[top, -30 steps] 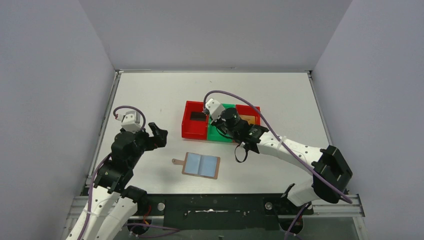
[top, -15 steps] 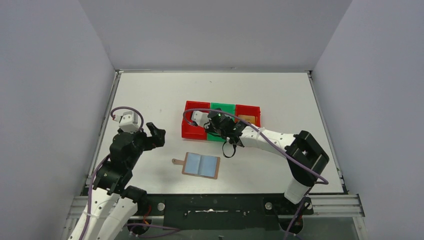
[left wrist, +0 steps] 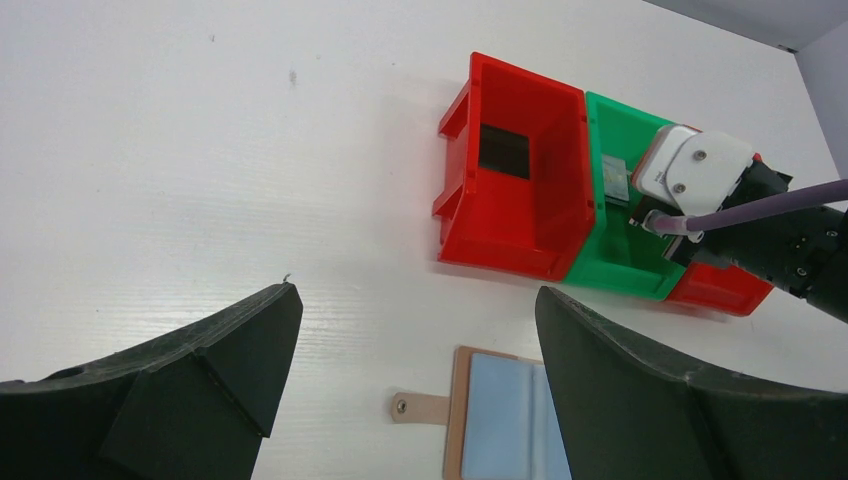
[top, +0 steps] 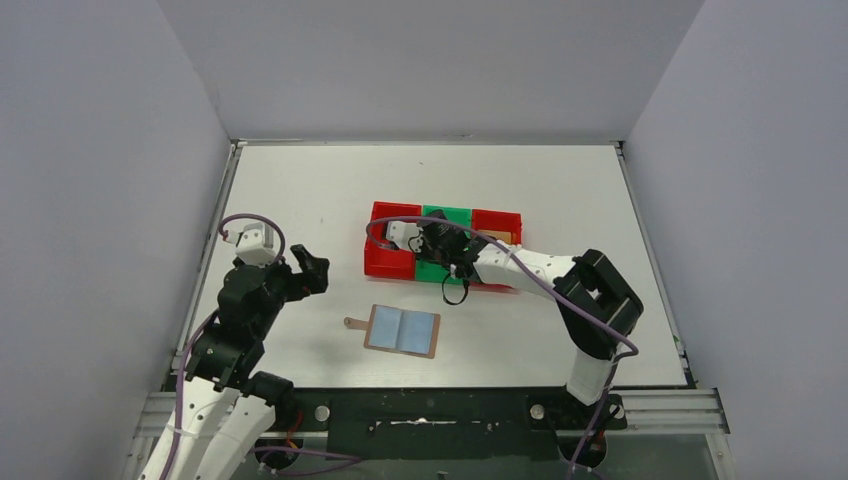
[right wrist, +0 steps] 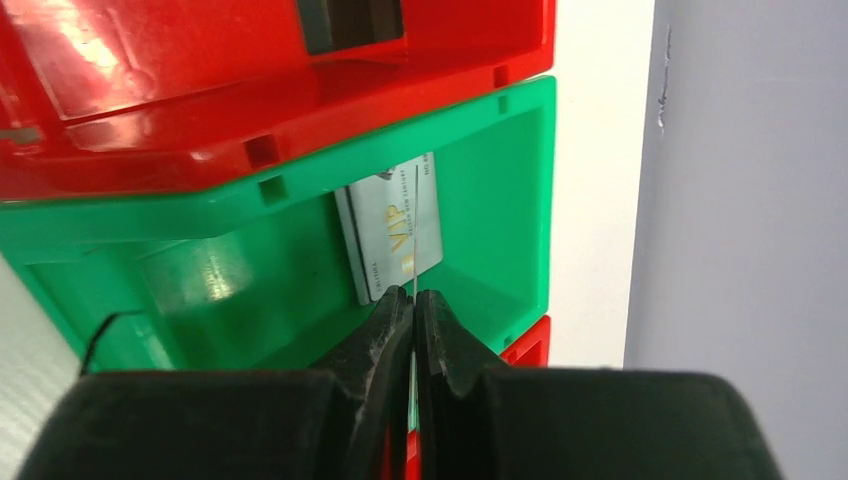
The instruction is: Take the credit cards out of the card holder
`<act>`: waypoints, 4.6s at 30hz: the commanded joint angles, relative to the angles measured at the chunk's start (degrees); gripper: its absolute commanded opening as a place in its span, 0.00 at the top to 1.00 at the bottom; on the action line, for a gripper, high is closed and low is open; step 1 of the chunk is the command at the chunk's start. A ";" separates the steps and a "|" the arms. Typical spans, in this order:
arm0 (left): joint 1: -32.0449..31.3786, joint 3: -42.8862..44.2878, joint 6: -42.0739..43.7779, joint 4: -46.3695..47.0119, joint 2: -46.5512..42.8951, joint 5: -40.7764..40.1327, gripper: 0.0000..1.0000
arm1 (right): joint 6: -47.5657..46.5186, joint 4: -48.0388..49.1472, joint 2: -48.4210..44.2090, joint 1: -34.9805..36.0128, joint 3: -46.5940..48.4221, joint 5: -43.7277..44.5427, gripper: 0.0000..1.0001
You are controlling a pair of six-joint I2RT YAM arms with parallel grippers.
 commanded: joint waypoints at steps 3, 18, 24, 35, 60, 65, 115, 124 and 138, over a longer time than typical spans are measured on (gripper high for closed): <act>0.46 0.22 1.37 1.48 -0.27 -0.50 0.11 | -3.86 6.30 1.02 -2.08 1.25 0.08 0.97; 0.81 0.16 1.45 1.39 -0.45 -0.29 0.11 | -4.75 9.05 4.06 -4.03 0.60 -3.32 0.88; 0.90 0.07 1.54 1.47 -0.25 -0.11 0.12 | -4.77 7.17 4.58 -4.39 0.62 -3.87 0.85; 1.05 -0.11 1.70 1.65 0.25 0.55 0.11 | -4.20 4.31 5.41 -4.69 2.16 -4.83 0.84; 1.93 -0.13 1.81 1.63 1.04 1.08 0.11 | 57.35 6.49 -7.85 -5.13 -2.65 0.07 0.94; 2.13 -0.13 1.81 1.63 0.99 1.14 0.11 | 63.44 -0.14 -4.13 -5.18 1.55 -1.76 1.00; 2.50 -0.45 1.81 1.56 0.95 1.55 0.11 | 73.98 0.33 14.00 -6.75 12.00 5.72 0.98; 2.56 -0.42 1.82 1.64 1.12 1.65 0.11 | 73.52 0.86 10.47 -6.48 10.86 3.82 0.92; 3.07 0.01 1.61 1.32 2.88 1.82 0.08 | 84.75 -0.40 -14.87 1.25 -1.90 24.47 0.39</act>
